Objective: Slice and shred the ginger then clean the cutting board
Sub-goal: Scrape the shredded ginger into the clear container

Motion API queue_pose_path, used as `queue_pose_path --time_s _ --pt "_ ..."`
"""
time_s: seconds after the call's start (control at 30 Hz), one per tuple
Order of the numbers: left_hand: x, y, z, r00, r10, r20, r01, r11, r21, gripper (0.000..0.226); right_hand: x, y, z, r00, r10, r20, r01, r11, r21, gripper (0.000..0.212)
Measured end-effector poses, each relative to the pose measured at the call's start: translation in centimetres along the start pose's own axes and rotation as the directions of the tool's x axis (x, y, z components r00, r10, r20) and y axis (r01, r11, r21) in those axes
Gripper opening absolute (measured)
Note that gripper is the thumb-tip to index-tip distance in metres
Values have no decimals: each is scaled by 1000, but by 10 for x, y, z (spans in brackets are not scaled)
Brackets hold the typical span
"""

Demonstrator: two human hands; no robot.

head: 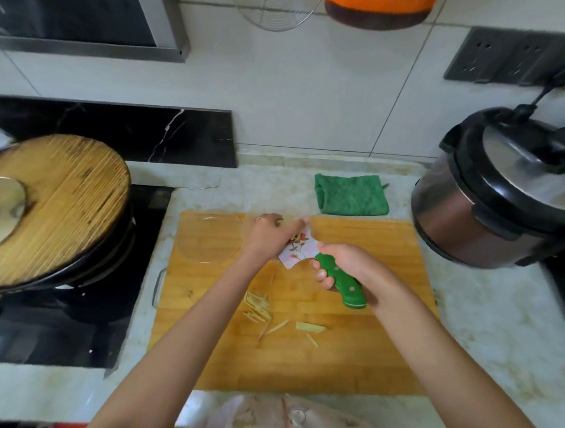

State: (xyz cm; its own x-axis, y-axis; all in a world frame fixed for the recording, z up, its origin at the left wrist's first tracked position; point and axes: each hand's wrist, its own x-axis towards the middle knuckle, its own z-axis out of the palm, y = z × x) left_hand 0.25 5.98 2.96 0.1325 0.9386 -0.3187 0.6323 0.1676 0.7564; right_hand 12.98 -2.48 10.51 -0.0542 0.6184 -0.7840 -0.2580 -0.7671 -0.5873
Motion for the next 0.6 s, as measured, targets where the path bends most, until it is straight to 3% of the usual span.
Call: queue_pose_path --time_s 0.1,0.27,0.4,0.6 --pt "5 -1 1 998 54 29 -58 987 153 76 4 -5 -5 1000 18 14 -18 999 -38 21" --pt "15 -5 3 981 184 68 -196 942 272 54 4 -8 -14 999 37 23 -34 994 -103 26" --pt "21 -9 -3 948 307 82 -311 837 450 37 3 -10 -26 998 38 43 -31 988 -151 21" --pt "37 -15 -17 924 326 201 -381 832 403 32 -2 -18 -38 996 38 75 -23 981 -191 19"
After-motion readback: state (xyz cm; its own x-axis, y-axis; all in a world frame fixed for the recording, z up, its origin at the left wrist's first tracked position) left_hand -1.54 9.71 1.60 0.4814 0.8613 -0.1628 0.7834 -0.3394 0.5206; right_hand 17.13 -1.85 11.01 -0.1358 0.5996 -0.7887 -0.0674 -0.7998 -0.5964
